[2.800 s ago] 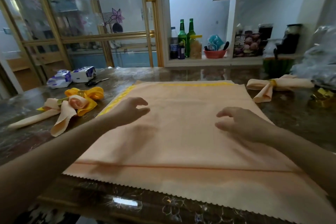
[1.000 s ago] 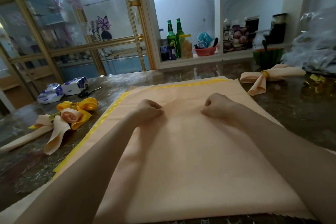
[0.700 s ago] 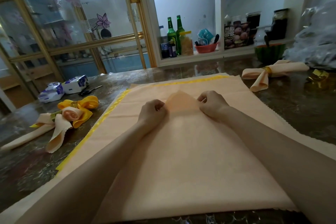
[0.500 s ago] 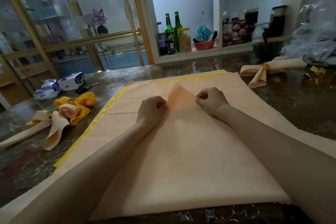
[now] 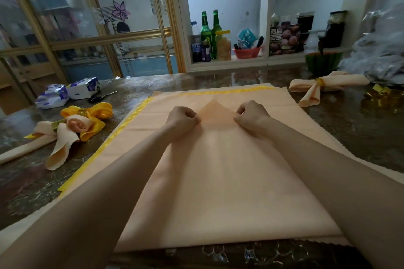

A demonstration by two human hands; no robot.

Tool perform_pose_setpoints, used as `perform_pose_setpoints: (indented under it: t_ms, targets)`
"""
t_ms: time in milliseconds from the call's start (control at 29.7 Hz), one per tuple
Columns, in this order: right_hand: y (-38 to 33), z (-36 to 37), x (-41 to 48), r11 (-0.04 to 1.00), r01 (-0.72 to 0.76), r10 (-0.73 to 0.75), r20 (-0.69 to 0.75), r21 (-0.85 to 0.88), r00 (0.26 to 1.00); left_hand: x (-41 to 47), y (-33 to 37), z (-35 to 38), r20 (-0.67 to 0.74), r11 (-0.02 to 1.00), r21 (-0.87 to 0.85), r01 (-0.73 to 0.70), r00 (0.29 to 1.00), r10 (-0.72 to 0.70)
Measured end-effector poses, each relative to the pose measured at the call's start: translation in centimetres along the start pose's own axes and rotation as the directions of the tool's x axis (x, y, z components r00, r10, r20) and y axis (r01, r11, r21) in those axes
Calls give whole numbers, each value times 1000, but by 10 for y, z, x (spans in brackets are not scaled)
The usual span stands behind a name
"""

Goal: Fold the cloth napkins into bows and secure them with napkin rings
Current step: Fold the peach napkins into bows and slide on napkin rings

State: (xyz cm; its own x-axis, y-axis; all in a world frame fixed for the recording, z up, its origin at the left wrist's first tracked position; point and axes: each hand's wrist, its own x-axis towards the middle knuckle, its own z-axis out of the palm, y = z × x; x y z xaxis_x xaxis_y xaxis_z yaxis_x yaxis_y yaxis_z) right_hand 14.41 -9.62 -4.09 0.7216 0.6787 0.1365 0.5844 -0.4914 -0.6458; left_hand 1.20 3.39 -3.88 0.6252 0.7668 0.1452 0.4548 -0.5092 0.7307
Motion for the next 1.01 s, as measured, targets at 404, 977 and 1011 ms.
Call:
perform_pose_setpoints:
  t_ms: [404,977,1011]
  targets:
    - [3,-5,-4,998,10,-12,42,58,999,-5,-3,4,22,973,-196,121,993,-119]
    - [13,4,-8,992,121,-119,-73,23,990,-12,-6,20,-81,918,336,-210,965,250]
    - [13,3,-9,993,118,-117,-58,16,991,-12,-6,20,-95,919,339,-201,965,246]
